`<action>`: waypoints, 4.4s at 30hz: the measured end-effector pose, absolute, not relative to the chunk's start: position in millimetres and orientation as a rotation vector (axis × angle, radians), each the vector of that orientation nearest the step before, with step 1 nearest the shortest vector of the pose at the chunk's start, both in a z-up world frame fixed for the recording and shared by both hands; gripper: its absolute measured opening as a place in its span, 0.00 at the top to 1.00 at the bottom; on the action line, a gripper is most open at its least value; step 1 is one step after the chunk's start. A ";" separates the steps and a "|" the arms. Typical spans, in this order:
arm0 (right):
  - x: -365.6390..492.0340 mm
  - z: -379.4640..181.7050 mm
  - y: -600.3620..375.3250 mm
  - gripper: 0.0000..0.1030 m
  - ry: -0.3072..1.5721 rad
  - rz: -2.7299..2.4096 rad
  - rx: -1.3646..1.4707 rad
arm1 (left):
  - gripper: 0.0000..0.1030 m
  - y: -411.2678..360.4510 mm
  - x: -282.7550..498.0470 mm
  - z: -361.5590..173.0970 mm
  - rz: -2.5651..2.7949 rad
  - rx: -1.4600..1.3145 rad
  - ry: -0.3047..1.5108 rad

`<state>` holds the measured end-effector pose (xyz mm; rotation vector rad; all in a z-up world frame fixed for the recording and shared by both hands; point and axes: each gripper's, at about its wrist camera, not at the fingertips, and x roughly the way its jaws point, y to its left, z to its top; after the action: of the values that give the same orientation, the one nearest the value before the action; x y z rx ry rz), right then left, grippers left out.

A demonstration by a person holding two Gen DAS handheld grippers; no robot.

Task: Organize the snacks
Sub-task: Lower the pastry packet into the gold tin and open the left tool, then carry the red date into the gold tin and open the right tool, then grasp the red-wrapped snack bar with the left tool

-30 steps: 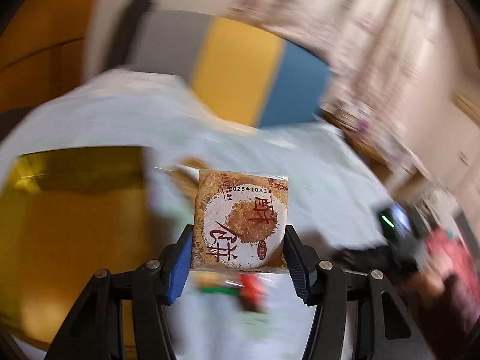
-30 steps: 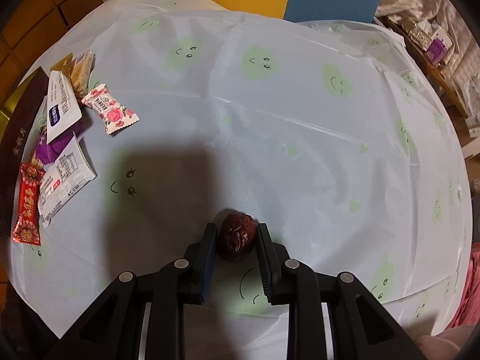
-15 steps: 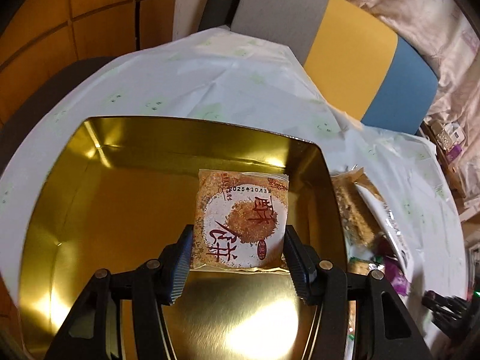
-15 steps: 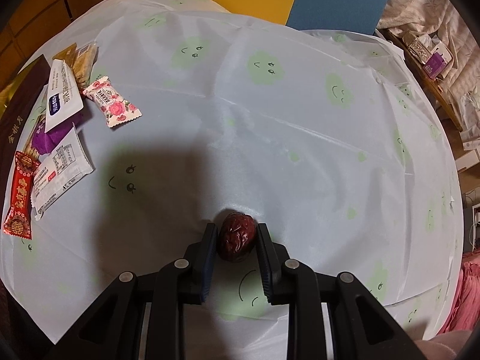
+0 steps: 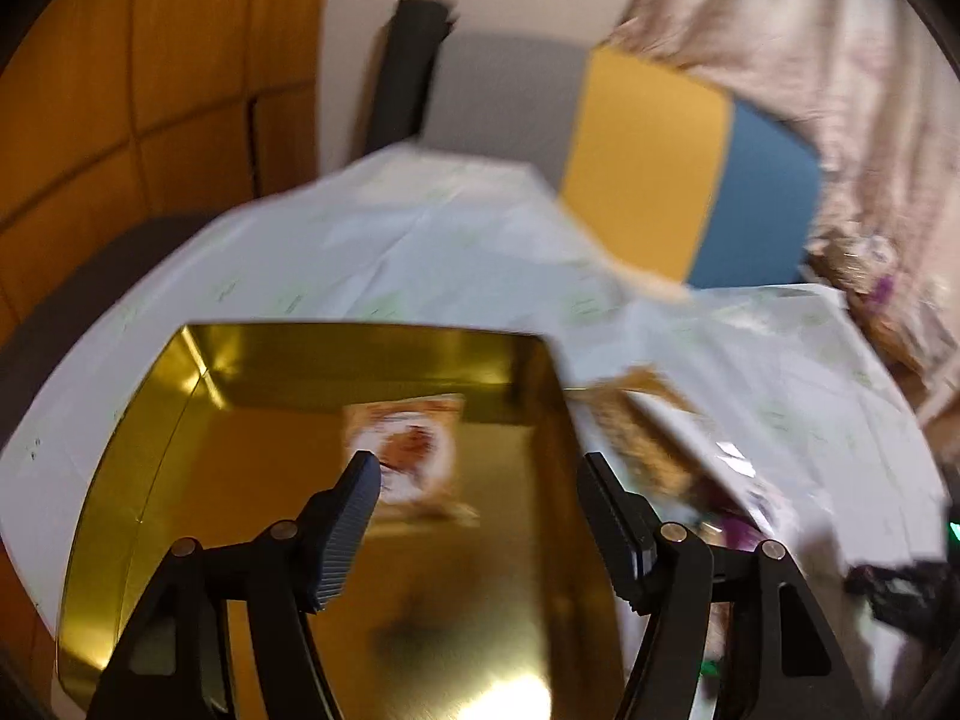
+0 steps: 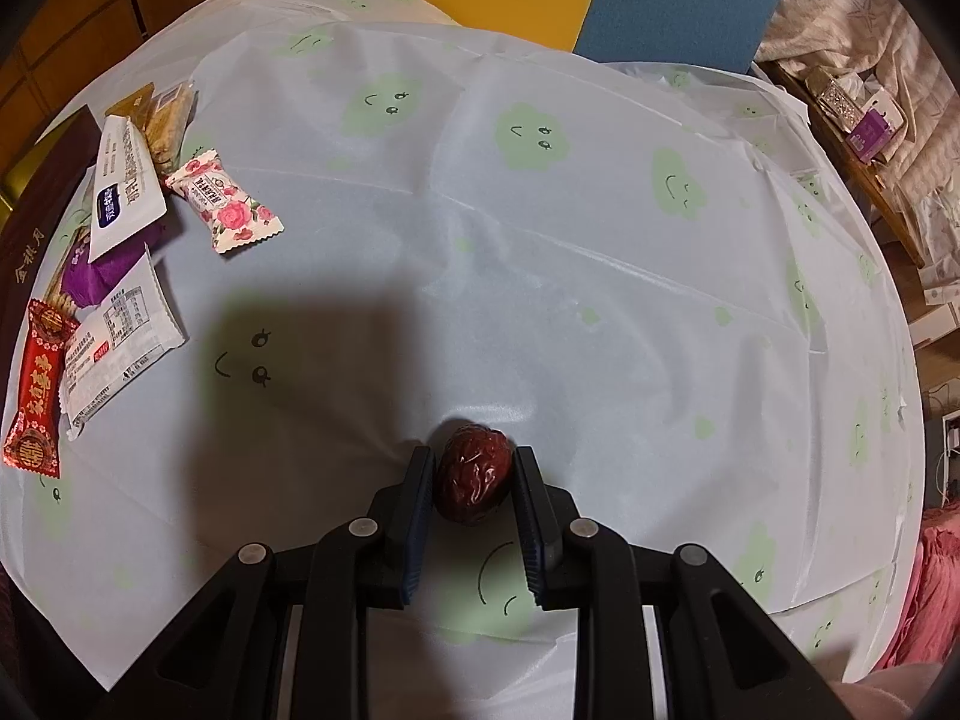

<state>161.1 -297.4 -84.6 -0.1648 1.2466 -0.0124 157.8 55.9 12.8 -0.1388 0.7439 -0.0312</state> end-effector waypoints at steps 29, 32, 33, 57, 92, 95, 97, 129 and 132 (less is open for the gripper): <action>137.7 -14.0 -235.2 0.75 1.031 0.170 -0.144 | 0.41 -65.9 16.2 -79.3 -0.486 0.097 0.781; 136.7 8.2 -192.4 0.75 1.000 0.327 -0.153 | 0.41 -62.1 16.7 -80.8 -0.489 0.093 0.770; 137.1 13.7 -176.9 0.75 0.994 0.376 -0.163 | 0.41 -61.8 16.4 -80.9 -0.490 0.091 0.767; 178.8 -20.7 19.8 0.65 1.106 0.769 -0.323 | 0.41 -57.1 20.8 -83.5 -0.516 0.059 0.760; 158.4 -33.3 -244.2 0.65 1.111 0.269 -0.258 | 0.32 -60.6 27.7 -81.8 -0.465 0.074 0.816; 161.6 -43.9 -270.5 0.65 1.120 0.215 -0.195 | 0.34 -62.1 32.0 -79.1 -0.447 0.065 0.846; 163.9 -51.4 -279.7 0.65 1.133 0.184 -0.174 | 0.38 -62.1 36.3 -75.9 -0.443 0.051 0.863; 156.2 -56.6 -256.7 0.65 1.157 0.208 -0.275 | 0.81 -73.7 105.7 -56.2 -0.338 -0.052 0.934; 155.6 -60.9 -253.4 0.65 1.169 0.206 -0.301 | 0.83 -67.6 96.8 -54.9 -0.362 -0.073 0.922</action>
<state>155.6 -253.4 -60.9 -0.3005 1.1689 0.2058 96.8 -67.6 -54.9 -0.0733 0.9220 -0.3617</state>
